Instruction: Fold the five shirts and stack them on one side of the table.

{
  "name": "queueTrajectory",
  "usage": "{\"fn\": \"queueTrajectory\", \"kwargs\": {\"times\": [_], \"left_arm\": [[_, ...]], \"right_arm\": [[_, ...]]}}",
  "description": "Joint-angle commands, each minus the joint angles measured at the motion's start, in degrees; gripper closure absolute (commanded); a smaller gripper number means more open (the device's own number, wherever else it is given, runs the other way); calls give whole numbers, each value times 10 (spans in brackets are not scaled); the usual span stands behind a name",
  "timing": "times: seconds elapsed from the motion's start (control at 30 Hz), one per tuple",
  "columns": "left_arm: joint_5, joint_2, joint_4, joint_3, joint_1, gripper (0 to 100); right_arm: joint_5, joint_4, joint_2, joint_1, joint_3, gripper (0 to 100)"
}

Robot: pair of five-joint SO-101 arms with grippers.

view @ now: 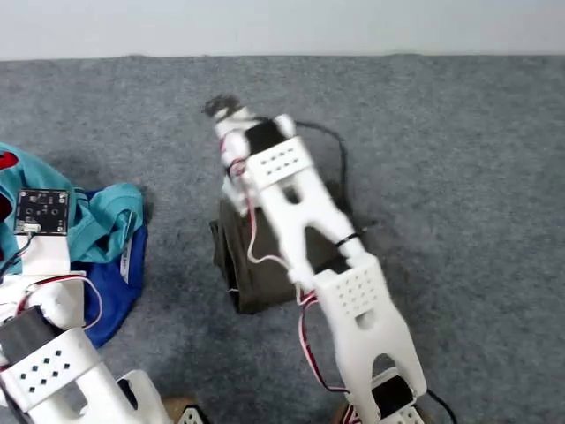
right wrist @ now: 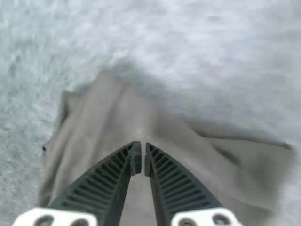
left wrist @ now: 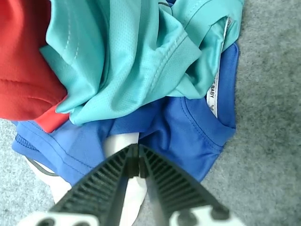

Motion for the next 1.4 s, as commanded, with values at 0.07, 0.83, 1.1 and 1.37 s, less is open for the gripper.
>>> {"fn": "queueTrajectory", "kwargs": {"times": [0.07,0.83,1.1,1.37], "left_arm": [[5,-11,-14,-3,-1,985],[5,-11,-17,-6,0,985],[4,-11,-17,-4,1,985],[3,-11,-17,-4,1,985]], "right_arm": [[5,59,15,-75,-41,967],[5,79,-313,-71,345,989],[4,39,-294,-95,485,988],[4,47,-288,-175,491,988]]}}
